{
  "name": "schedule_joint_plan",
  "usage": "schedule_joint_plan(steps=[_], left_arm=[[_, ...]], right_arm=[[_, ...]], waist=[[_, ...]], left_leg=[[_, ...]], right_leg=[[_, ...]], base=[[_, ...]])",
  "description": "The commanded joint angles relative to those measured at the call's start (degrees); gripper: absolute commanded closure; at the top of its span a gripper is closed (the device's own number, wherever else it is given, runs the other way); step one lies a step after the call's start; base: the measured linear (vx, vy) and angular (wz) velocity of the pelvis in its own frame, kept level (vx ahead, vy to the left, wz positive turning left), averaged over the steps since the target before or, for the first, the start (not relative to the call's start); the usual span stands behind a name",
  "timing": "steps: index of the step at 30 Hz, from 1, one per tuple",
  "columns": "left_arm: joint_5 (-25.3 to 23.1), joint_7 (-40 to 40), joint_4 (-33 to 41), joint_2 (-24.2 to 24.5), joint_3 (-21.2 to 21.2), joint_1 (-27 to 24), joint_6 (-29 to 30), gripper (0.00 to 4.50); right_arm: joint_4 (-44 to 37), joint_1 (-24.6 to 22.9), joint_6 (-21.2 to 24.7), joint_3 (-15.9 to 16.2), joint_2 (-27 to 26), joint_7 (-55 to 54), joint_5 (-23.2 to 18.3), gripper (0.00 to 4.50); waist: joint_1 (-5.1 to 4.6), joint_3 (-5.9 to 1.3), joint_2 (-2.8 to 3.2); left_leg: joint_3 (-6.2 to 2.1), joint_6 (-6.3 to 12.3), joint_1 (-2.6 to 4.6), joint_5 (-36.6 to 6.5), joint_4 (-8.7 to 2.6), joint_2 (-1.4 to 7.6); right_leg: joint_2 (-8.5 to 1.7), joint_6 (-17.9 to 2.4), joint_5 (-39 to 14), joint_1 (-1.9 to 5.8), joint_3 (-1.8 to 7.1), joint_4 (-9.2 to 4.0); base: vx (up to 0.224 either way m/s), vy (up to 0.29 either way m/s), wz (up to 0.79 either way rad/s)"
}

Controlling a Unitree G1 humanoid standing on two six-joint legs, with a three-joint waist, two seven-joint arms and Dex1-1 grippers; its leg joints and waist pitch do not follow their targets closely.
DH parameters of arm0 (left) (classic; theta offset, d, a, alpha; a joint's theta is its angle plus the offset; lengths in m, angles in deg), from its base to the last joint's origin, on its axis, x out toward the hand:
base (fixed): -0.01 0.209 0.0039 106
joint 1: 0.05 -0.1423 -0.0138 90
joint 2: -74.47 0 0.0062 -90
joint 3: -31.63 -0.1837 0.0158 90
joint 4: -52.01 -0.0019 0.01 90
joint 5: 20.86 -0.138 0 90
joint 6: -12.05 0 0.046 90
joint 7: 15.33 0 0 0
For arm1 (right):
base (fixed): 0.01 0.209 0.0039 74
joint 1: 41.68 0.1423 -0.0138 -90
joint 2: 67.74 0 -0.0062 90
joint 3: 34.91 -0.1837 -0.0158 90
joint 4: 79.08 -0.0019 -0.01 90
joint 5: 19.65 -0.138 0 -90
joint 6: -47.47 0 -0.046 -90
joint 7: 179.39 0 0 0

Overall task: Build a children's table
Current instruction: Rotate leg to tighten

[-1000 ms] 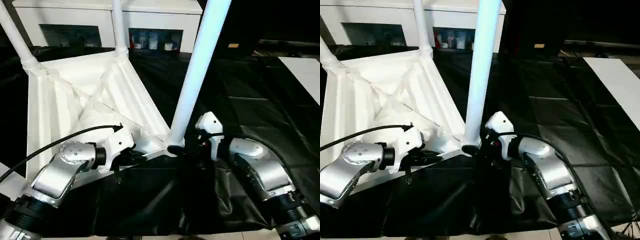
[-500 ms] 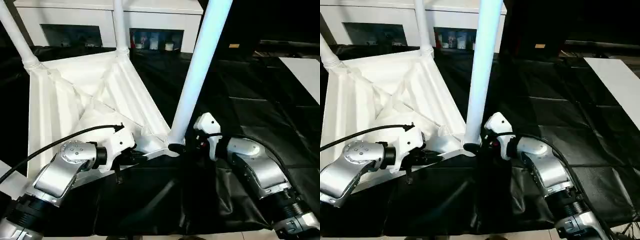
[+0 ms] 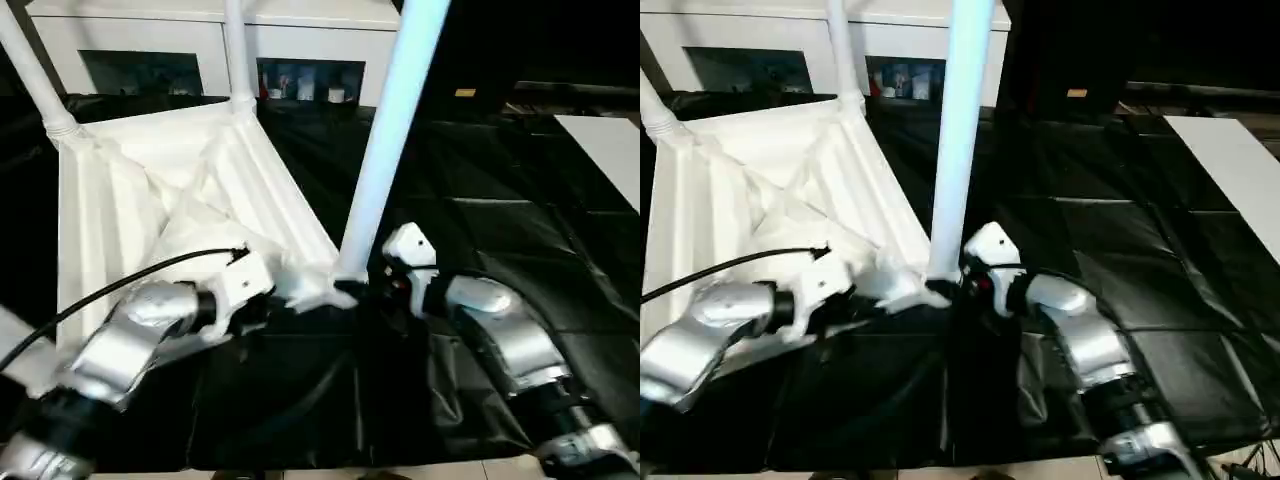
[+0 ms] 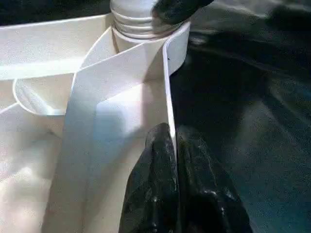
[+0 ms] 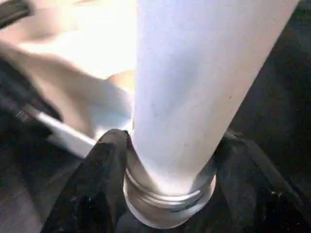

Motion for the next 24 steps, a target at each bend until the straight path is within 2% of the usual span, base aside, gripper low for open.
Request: schedule_joint_plan(steps=[1, 3, 4, 5, 6, 8, 9, 10, 11, 12, 13, 14, 15, 17, 18, 19, 21, 24], left_arm=[[-0.11, 4.82, -1.60, -4.41, -0.87, 2.41, 1.23, 4.50], [-0.39, 7.57, -3.00, -7.25, -0.59, 4.30, 2.20, 4.50], [-1.02, 8.73, -3.87, -8.73, -0.98, 5.54, 2.54, 4.50], [-2.22, 11.09, -5.34, -10.98, -1.24, 7.24, 3.20, 4.50], [-2.76, 12.30, -6.06, -12.21, -1.35, 8.09, 3.67, 4.50], [-4.64, 16.77, -8.62, -15.44, -1.26, 10.31, 4.95, 4.50], [-5.90, 18.82, -9.84, -16.63, -1.49, 11.21, 4.95, 4.50], [-6.96, 20.51, -10.71, -17.73, -1.83, 11.85, 5.03, 4.50], [-6.96, 20.51, -10.71, -17.73, -1.83, 11.85, 5.03, 4.50], [-8.08, 22.85, -11.61, -19.68, -2.19, 12.50, 5.39, 4.50], [-8.27, 23.23, -11.87, -20.25, -2.35, 12.65, 5.41, 4.50], [-8.28, 23.24, -11.90, -20.28, -2.36, 12.66, 5.40, 4.50], [-8.51, 23.28, -12.18, -20.57, -2.46, 12.73, 5.30, 4.50], [-8.72, 23.05, -12.17, -20.45, -2.49, 12.59, 5.24, 4.50], [-9.05, 22.80, -12.17, -20.02, -2.25, 12.19, 4.99, 4.50], [-9.29, 22.46, -12.11, -19.51, -2.26, 11.87, 4.59, 4.50], [-9.36, 21.79, -11.58, -18.58, -2.29, 11.18, 4.19, 4.50], [-9.45, 20.17, -9.45, -16.55, -2.13, 9.26, 3.74, 4.50]], right_arm=[[5.27, -0.08, 4.24, -2.46, -2.14, -9.63, 2.30, 2.12], [7.04, 0.73, 5.19, -3.82, -4.22, -15.03, 2.97, 2.13], [8.33, 1.48, 5.99, -4.58, -5.52, -18.06, 3.20, 2.14], [10.25, 2.63, 6.78, -6.20, -7.53, -22.80, 2.96, 2.14], [11.30, 3.28, 7.15, -7.15, -8.62, -25.06, 2.59, 2.14], [14.51, 5.34, 7.32, -10.50, -11.74, -32.14, 1.19, 2.14], [15.95, 6.27, 7.34, -12.12, -13.11, -35.02, 0.49, 2.15], [17.35, 7.10, 7.12, -13.62, -14.38, -37.72, -0.25, 2.15], [17.35, 7.10, 7.12, -13.62, -14.38, -37.72, -0.25, 2.16], [19.64, 8.53, 5.45, -15.30, -16.49, -40.30, -1.12, 2.16], [20.56, 9.24, 4.23, -15.59, -17.41, -38.84, -2.22, 2.31], [20.62, 9.28, 4.15, -15.60, -17.46, -38.72, -2.30, 2.31], [20.95, 9.82, 2.30, -15.20, -18.12, -35.91, -2.98, 2.31], [20.19, 9.85, 0.30, -14.00, -18.23, -32.81, -2.75, 2.31], [18.64, 9.44, -1.36, -12.53, -17.89, -29.70, -1.98, 2.04], [17.58, 9.11, -1.91, -12.44, -17.58, -29.31, -1.86, 1.85], [15.28, 8.42, -1.43, -12.32, -16.80, -27.71, -2.43, 1.72], [9.40, 6.64, 0.86, -12.43, -13.94, -26.22, -2.90, 1.50]], waist=[[-0.64, -2.87, 0.31], [-0.64, -3.15, 0.22], [-0.51, -3.24, 0.47], [-0.64, -3.23, 0.54], [-0.62, -3.30, 0.47], [-0.53, -3.59, 0.77], [-0.46, -3.74, 0.67], [-0.40, -3.88, 0.60], [-0.26, -3.94, 0.63], [-0.32, -4.00, 0.58], [-0.24, -4.34, 0.88], [-0.29, -4.22, 0.64], [-0.23, -4.27, 0.53], [-0.18, -4.34, 0.79], [-0.20, -4.32, 0.74], [-0.14, -4.44, 0.80], [-0.21, -4.63, 0.76], [-0.26, -4.67, 0.60]], left_leg=[[-1.46, -1.12, 1.25, -10.02, -5.18, 3.63], [-1.54, -1.97, 1.09, -9.99, -5.18, 3.47], [-1.52, -1.96, 1.16, -9.91, -5.14, 3.51], [-1.36, -2.02, 1.27, -9.81, -5.11, 3.49], [-1.43, -2.20, 1.22, -9.59, -5.11, 3.48], [-1.39, -2.26, 1.20, -8.37, -4.95, 3.42], [-1.30, -2.16, 1.31, -7.23, -4.86, 3.36], [-1.40, -2.03, 1.10, -6.44, -4.79, 3.32], [-1.32, -1.52, 0.97, -5.33, -4.69, 3.30], [-1.35, -1.24, 0.84, -4.62, -4.66, 3.26], [-1.34, -0.82, 0.91, -3.46, -4.47, 3.21], [-1.33, -0.17, 0.72, -3.45, -4.46, 3.19], [-1.23, 0.18, 0.73, -3.60, -4.41, 3.15], [-1.32, 0.67, 0.77, -4.39, -4.44, 3.35], [-1.30, 0.70, 0.77, -4.43, -4.42, 3.36], [-1.33, 0.86, 0.76, -4.07, -4.37, 3.40], [-1.37, 1.73, 0.53, -3.07, -4.28, 3.35], [-1.37, 2.16, 0.57, -3.15, -4.26, 3.40]], right_leg=[[-4.78, -12.25, -10.23, 1.08, 3.32, -4.90], [-4.82, -11.72, -10.74, 1.28, 3.28, -4.93], [-4.89, -11.61, -10.32, 1.23, 3.31, -4.95], [-4.76, -11.61, -9.33, 0.91, 3.43, -5.05], [-4.74, -11.60, -8.83, 1.03, 3.38, -4.93], [-4.76, -11.63, -6.17, 1.23, 3.33, -4.65], [-4.65, -11.77, -2.83, 1.19, 3.34, -4.44], [-4.67, -11.78, -1.40, 1.52, 3.25, -4.16], [-4.65, -11.66, 1.17, 1.60, 3.22, -3.97], [-4.63, -11.67, 2.56, 1.76, 3.15, -3.79], [-4.63, -11.93, 5.01, 1.88, 3.07, -3.54], [-4.69, -12.17, 5.95, 2.00, 3.05, -3.56], [-4.68, -12.20, 6.00, 2.05, 3.05, -3.65], [-4.87, -12.39, 4.59, 2.12, 2.98, -3.74], [-4.86, -12.46, 4.45, 2.12, 2.97, -3.79], [-4.83, -12.62, 4.88, 2.23, 2.96, -3.67], [-4.85, -13.07, 6.39, 2.48, 2.93, -3.50], [-4.84, -13.32, 5.77, 2.59, 2.90, -3.63]], base=[[0.000, 0.000, 0.00], [0.000, 0.000, 0.00], [0.000, 0.000, 0.00], [0.000, 0.000, 0.00], [0.000, 0.000, 0.00], [0.000, 0.000, 0.00], [0.000, 0.000, 0.00], [0.000, 0.000, 0.00], [0.000, 0.000, 0.00], [0.000, 0.000, 0.00], [0.000, 0.000, 0.00], [0.000, 0.000, 0.00], [0.000, 0.000, 0.00], [0.000, 0.000, 0.00], [0.000, 0.000, 0.00], [0.000, 0.000, 0.00], [0.000, 0.000, 0.00], [0.000, 0.000, 0.00]])
